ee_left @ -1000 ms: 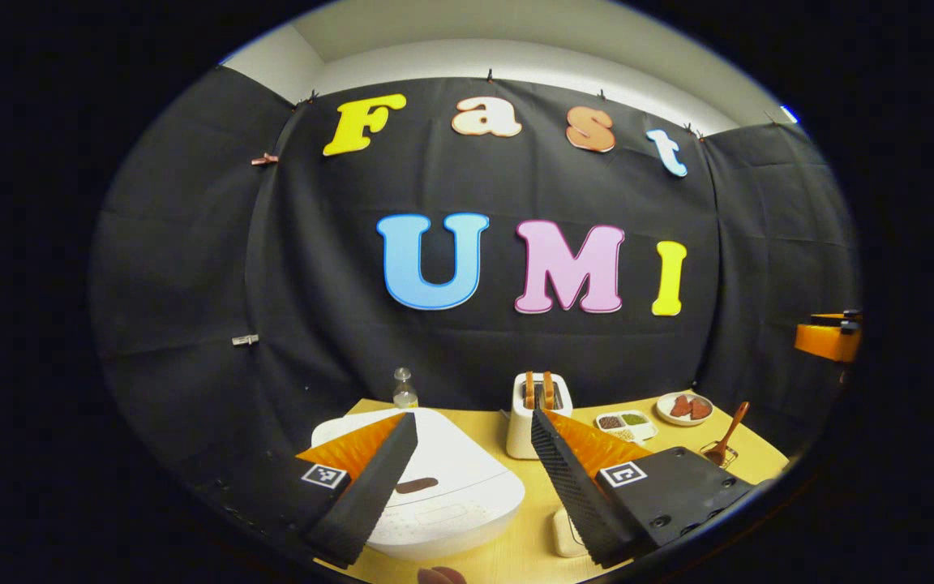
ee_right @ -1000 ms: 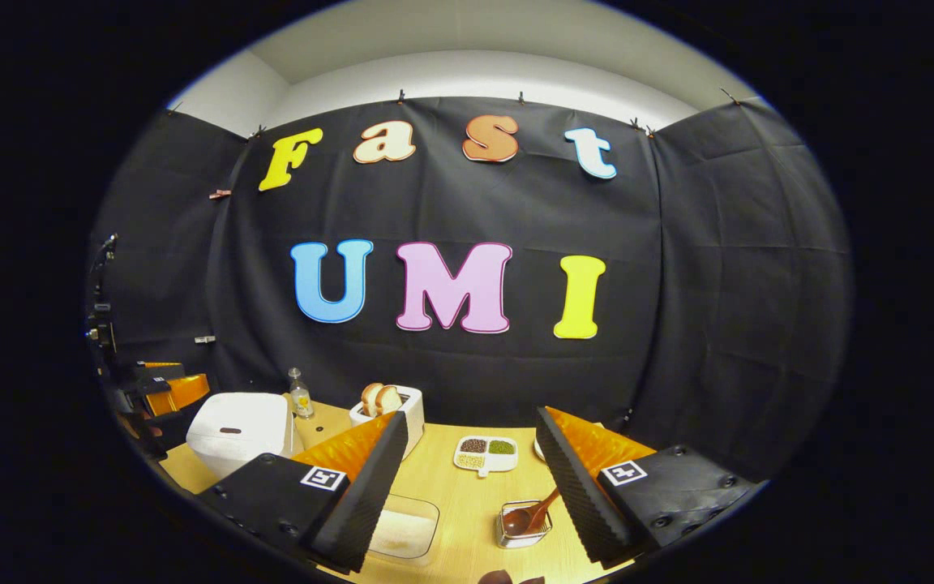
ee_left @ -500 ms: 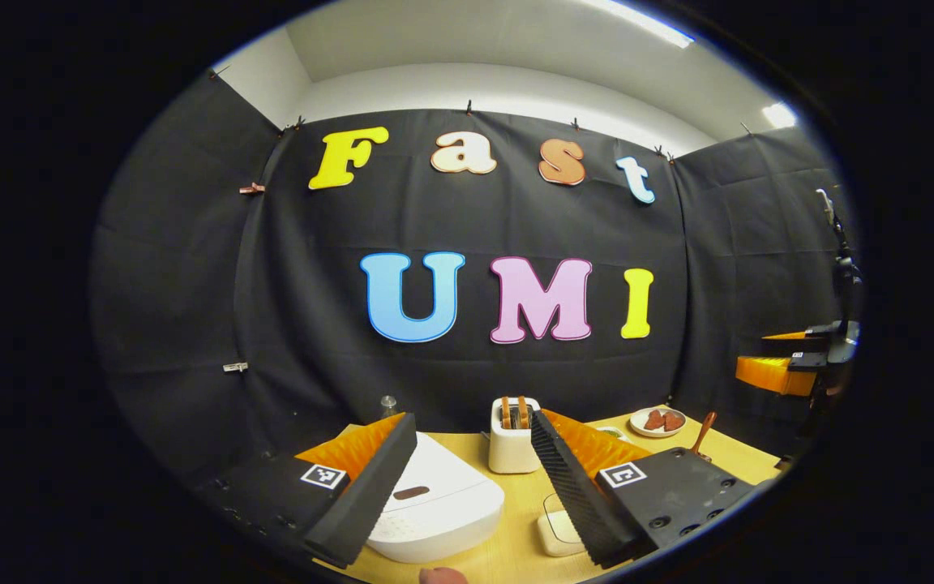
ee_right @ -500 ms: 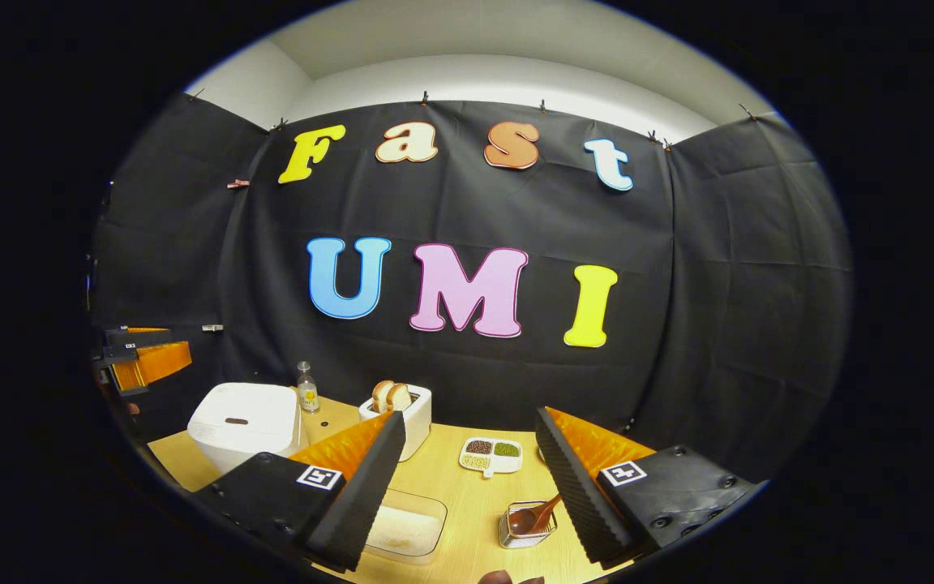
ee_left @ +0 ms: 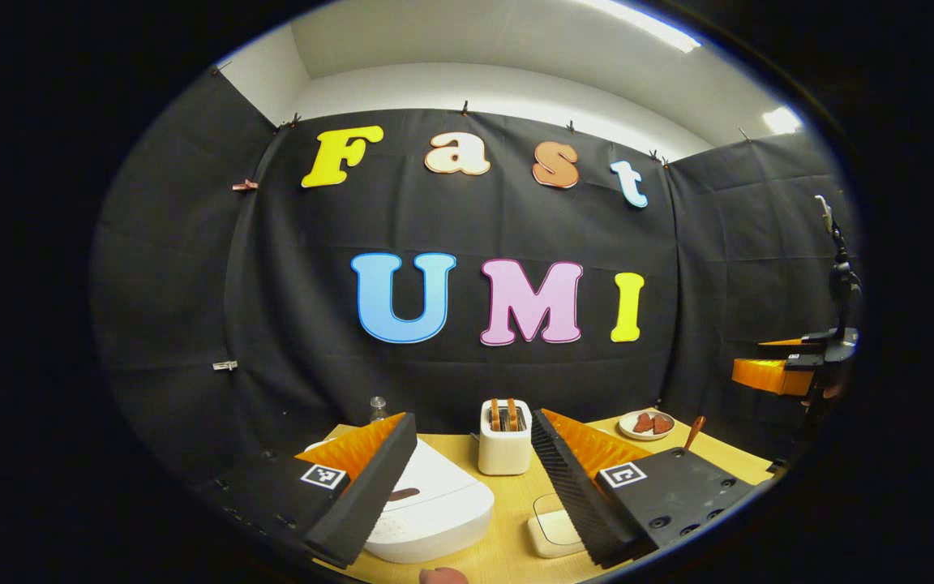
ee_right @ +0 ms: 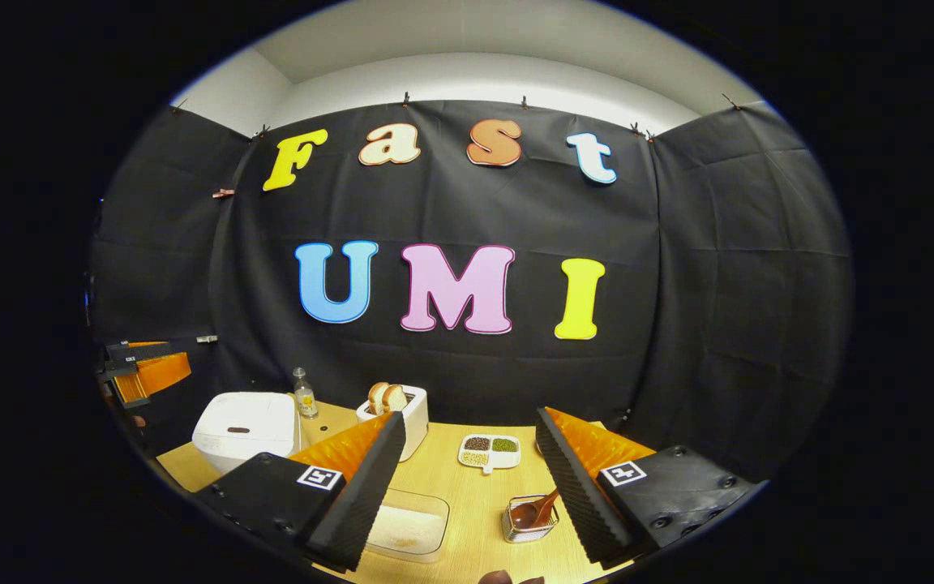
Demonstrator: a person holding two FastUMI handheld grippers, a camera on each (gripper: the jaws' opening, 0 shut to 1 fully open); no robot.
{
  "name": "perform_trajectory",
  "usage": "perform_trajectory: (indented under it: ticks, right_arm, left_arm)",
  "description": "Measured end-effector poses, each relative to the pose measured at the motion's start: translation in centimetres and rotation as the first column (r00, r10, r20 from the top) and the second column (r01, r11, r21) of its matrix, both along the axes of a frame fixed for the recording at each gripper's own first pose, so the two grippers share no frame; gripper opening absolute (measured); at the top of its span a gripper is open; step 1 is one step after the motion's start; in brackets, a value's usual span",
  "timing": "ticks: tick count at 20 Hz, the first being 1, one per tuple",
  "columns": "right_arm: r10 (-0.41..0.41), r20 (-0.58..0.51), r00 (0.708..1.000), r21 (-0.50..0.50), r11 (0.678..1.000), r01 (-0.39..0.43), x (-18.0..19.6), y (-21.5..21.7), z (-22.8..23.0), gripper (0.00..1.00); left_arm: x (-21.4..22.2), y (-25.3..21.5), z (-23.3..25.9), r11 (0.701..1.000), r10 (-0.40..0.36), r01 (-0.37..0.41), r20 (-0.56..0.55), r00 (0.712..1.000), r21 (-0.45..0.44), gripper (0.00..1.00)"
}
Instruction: Close the left gripper, press the button to open the rice cooker; take a wooden spoon from the chopstick holder with the right hand, scoop a spoonful of rice and pour it into the rice cooker, then put the wooden spoon back into the chopstick holder.
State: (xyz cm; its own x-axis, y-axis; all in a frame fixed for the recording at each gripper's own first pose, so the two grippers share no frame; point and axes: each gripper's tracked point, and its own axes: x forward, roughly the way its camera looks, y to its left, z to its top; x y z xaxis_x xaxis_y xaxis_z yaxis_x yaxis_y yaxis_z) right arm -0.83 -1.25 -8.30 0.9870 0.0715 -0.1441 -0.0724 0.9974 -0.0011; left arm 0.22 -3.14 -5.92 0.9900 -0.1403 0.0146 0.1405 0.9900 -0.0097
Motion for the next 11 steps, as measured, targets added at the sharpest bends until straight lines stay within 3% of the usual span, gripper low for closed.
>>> perform_trajectory:
  ticks: [11]
  right_arm:
    - [0.030, 0.018, 0.999, -0.023, 0.999, -0.029, 0.0, 1.0, 0.6, 0.99]
  left_arm:
    - [-0.9, 1.9, 0.6, 0.999, 0.044, -0.043, 0.018, 0.999, -0.006, 0.98]
